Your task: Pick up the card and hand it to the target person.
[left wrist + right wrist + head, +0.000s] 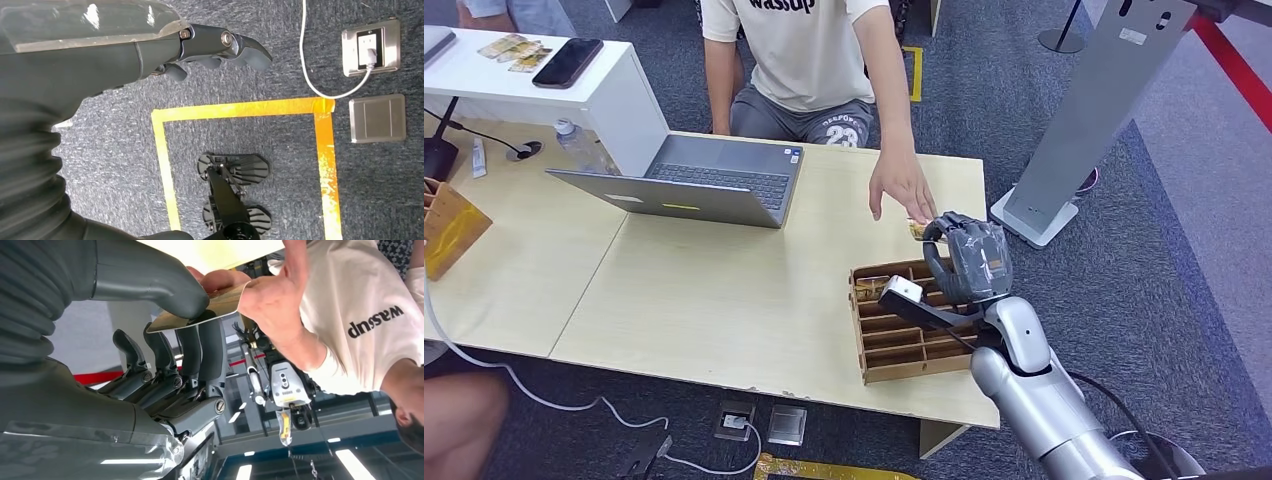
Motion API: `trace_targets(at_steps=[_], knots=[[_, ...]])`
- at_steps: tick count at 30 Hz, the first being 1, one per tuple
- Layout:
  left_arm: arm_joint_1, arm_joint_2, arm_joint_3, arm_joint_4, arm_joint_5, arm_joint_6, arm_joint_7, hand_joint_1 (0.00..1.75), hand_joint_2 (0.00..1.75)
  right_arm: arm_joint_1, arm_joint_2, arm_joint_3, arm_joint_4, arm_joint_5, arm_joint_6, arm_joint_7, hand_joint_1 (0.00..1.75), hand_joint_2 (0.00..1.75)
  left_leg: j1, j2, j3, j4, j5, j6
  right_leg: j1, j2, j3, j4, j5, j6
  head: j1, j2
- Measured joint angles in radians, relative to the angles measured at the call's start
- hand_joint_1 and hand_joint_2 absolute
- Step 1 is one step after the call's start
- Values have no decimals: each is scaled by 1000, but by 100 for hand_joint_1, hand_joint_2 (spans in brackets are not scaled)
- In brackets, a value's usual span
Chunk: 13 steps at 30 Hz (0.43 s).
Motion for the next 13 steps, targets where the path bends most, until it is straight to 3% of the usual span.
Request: trace_targets(at_steps=[1,4,13], knots=[[0,0,-1,0,-1,2,0,0,131,0,1,0,3,1,0,3,0,175,0,0,0,0,0,0,0,0,0,0,0,0,0,0],[2,0,-2,0,-3,8,0,0,0,2,2,0,9,6,1,11,0,175,0,0,0,0,0,0,0,0,0,0,0,0,0,0],[15,0,-2,0,15,18,-3,0,0,8,4,-17,6,-38,11,0,0,175,0,0,0,0,0,0,0,0,0,0,0,0,0,0]])
